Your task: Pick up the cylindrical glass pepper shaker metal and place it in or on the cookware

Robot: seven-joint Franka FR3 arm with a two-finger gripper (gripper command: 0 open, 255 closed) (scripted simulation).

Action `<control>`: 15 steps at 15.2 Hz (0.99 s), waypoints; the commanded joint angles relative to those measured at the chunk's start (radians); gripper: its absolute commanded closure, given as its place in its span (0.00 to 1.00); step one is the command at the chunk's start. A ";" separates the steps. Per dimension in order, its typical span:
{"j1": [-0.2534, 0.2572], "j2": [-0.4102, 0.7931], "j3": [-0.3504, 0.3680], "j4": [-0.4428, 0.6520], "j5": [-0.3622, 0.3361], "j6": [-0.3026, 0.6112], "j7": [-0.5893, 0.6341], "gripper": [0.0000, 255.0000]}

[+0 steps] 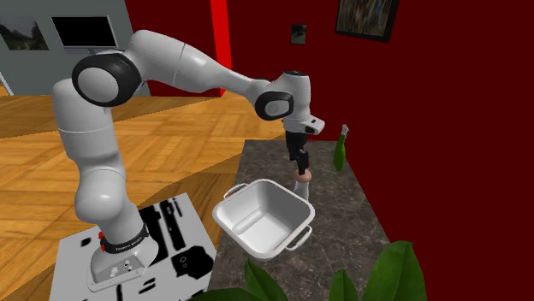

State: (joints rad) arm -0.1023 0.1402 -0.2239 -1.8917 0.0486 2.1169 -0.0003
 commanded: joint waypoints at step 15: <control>-0.007 0.073 0.002 -0.023 0.021 0.091 -0.013 0.00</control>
State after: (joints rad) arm -0.1091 0.2129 -0.2222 -1.9145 0.0693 2.2079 -0.0137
